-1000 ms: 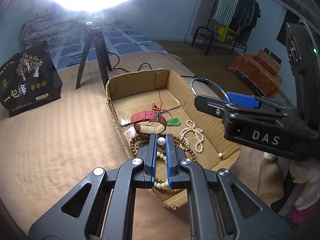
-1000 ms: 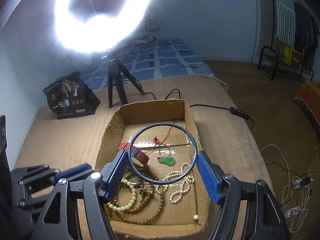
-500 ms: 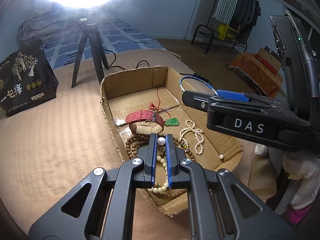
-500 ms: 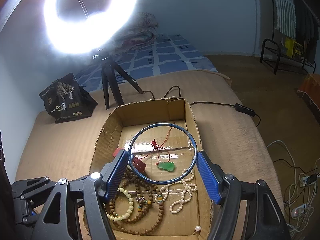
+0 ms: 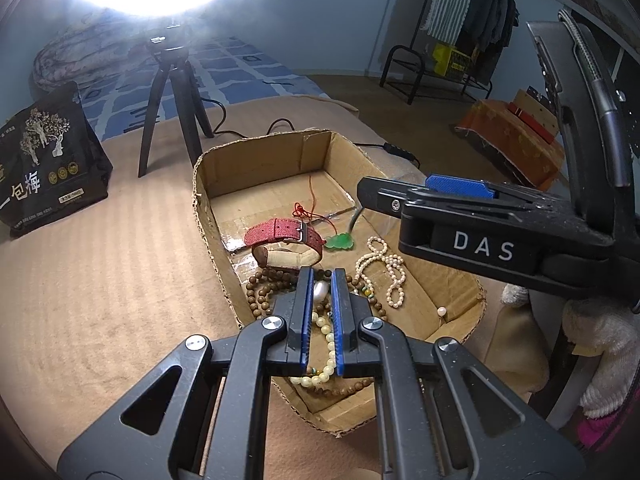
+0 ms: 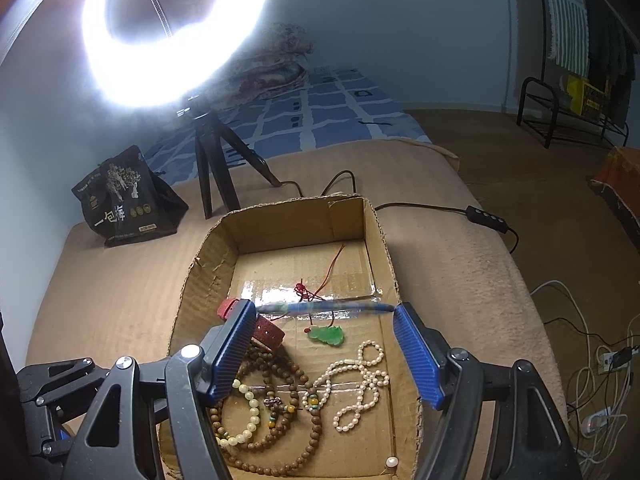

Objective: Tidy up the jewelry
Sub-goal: 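Open both tools to release the pearl bead and the bangle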

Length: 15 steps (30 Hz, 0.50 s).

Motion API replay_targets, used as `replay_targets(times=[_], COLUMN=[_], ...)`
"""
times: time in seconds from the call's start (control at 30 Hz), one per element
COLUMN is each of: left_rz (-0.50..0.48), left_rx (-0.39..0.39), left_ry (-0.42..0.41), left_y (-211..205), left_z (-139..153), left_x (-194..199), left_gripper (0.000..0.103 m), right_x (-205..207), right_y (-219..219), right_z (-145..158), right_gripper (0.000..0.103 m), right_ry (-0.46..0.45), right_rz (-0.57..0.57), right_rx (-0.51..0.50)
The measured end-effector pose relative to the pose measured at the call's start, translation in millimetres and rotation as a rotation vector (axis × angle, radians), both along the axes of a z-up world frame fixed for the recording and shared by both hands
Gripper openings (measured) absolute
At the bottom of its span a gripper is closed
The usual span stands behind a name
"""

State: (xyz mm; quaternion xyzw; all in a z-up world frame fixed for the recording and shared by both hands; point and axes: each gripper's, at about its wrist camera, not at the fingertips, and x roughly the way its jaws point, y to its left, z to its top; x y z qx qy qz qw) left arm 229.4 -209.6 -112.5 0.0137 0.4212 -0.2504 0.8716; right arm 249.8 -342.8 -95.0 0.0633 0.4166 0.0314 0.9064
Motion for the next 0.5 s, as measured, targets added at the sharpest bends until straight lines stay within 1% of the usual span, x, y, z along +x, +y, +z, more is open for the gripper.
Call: replay_targets(times=[0.03,0.07,0.1,0.13,0.3,0.5], left_rz=[-0.002,-0.003,-0.002,0.000,0.004,0.016], left_rx=[0.004,0.009,0.011,0.007,0.008,0.013], left_ry=[0.000,0.000,-0.001,-0.006,0.000,0.004], left_y=[-0.6,-0.9,-1.0,-0.6,0.4,3.1], left_z=[-0.3,-0.3,-0.4,-0.1,-1.2,-0.7], left_x=[-0.6,-0.8,-1.1,-1.9,-2.5,-4.8], left_gripper=[0.011,0.017,0.034,0.044,0.045,0.047], right_x=[0.1,-0.3,-0.6,-0.8,-1.9,-4.4], right_y=[0.2,0.0,-0.2,-0.7,-2.8,-1.4], right_z=[0.1,0.4,0.8,1.0,2.2,5.2], right_gripper=[0.079,0.080,0.082,0.083,0.088,0.092], right_ry=[-0.001,-0.003,-0.006,-0.006,-0.011,-0.011], right_rz=[-0.002,-0.005,-0.008,-0.012,-0.025,-0.026], right_rx=[-0.003,-0.004,-0.005,-0.006,-0.015,-0.036])
